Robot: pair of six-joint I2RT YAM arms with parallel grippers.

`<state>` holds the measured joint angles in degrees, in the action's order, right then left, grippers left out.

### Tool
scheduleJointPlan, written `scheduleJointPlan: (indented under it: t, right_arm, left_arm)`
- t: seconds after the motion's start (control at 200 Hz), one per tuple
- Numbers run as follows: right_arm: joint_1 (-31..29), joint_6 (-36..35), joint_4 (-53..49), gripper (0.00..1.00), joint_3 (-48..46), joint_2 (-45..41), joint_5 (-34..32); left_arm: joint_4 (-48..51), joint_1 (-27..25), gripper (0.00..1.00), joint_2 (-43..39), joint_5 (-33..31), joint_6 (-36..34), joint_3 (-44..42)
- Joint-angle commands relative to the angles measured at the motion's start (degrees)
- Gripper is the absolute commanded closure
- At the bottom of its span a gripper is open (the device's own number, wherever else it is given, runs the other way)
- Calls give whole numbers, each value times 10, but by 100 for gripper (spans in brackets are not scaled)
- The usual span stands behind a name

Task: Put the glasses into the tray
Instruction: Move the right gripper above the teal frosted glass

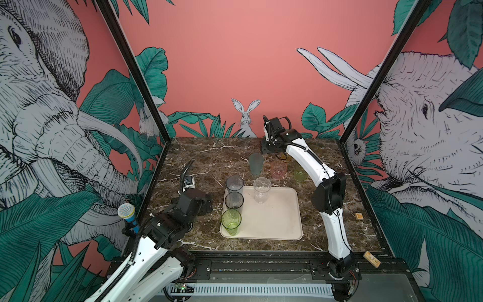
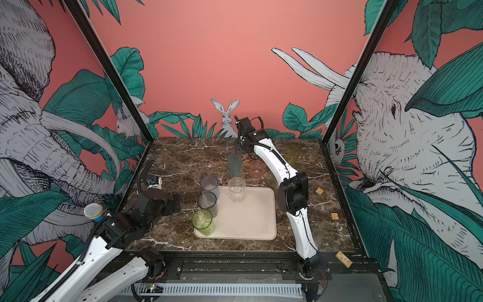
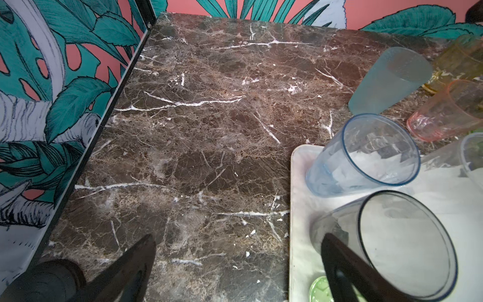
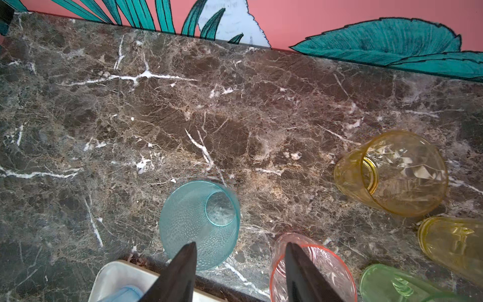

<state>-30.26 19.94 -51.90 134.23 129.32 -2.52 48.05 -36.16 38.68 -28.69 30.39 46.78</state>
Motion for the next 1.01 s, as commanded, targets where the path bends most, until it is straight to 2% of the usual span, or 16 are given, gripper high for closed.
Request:
scheduleJointPlan:
  t: [0.0, 0.68, 1.0]
  right_arm:
    - [3, 2, -16, 44, 25, 15, 5]
    - [3, 14, -16, 45, 2, 54, 20]
    - [2, 14, -19, 52, -7, 66, 28]
  left_arm:
    - [16, 4, 1, 1, 14, 0, 13]
    - [2, 4, 0, -44, 39, -1, 3]
    - [1, 4, 1, -20, 36, -3, 10]
